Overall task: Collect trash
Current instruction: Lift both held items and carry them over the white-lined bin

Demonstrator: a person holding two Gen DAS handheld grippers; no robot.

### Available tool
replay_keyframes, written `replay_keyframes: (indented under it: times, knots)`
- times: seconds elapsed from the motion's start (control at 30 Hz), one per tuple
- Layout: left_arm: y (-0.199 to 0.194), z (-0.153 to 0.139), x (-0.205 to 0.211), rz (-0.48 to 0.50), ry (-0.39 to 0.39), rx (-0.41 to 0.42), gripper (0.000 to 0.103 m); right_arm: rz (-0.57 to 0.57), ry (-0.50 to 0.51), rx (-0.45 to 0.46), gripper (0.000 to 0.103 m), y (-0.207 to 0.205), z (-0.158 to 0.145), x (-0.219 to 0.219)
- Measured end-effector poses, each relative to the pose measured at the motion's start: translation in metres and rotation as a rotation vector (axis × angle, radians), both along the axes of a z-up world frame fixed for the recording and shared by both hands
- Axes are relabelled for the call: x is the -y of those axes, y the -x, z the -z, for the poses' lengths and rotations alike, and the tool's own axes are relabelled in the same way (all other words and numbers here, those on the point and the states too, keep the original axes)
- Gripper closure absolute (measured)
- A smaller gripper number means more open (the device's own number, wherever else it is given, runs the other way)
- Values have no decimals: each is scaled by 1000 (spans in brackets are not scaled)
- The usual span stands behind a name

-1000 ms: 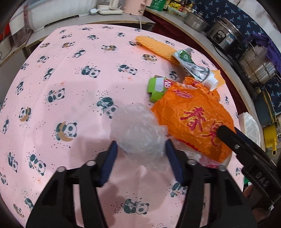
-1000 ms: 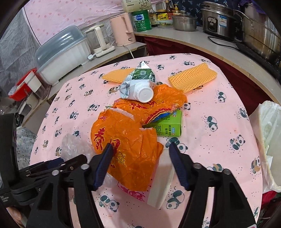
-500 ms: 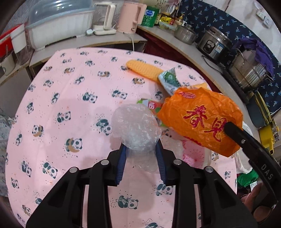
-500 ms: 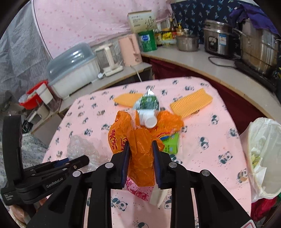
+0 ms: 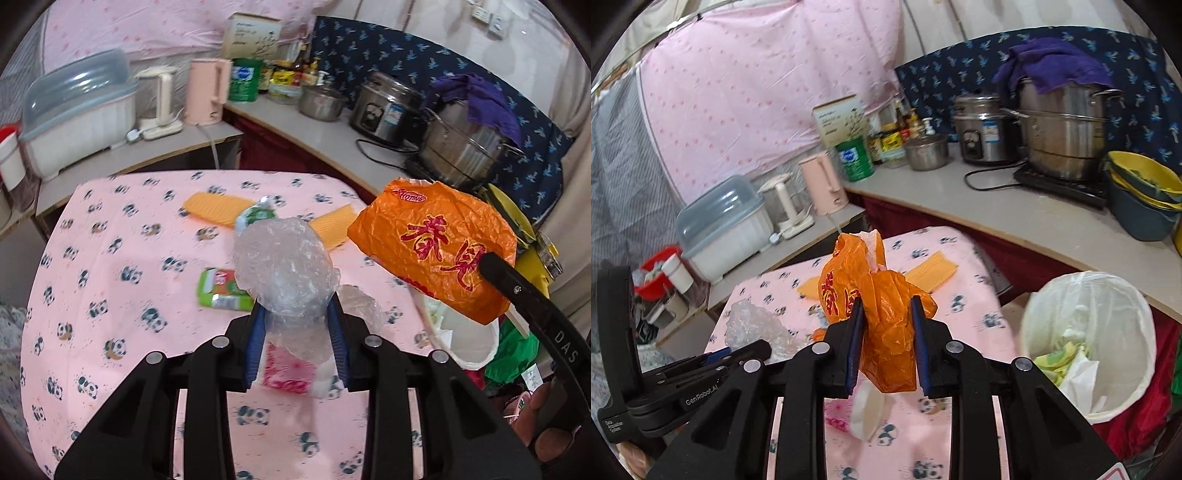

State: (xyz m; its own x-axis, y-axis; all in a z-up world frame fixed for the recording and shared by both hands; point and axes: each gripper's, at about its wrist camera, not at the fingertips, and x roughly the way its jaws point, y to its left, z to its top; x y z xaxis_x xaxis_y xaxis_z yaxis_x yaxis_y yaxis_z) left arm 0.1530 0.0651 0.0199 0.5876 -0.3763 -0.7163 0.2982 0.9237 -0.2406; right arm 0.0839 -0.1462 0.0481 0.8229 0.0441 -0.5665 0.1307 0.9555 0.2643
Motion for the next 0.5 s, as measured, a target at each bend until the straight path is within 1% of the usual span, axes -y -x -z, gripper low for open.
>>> replay_keyframes:
  times: [0.27,0.5]
  knots:
    - [19,-16,76,120,-34,46,72,128,-17,32,80,39,-8,61]
    - [38,-22,135,218,-59,76,72,231,-35,48,80,73,-8,111]
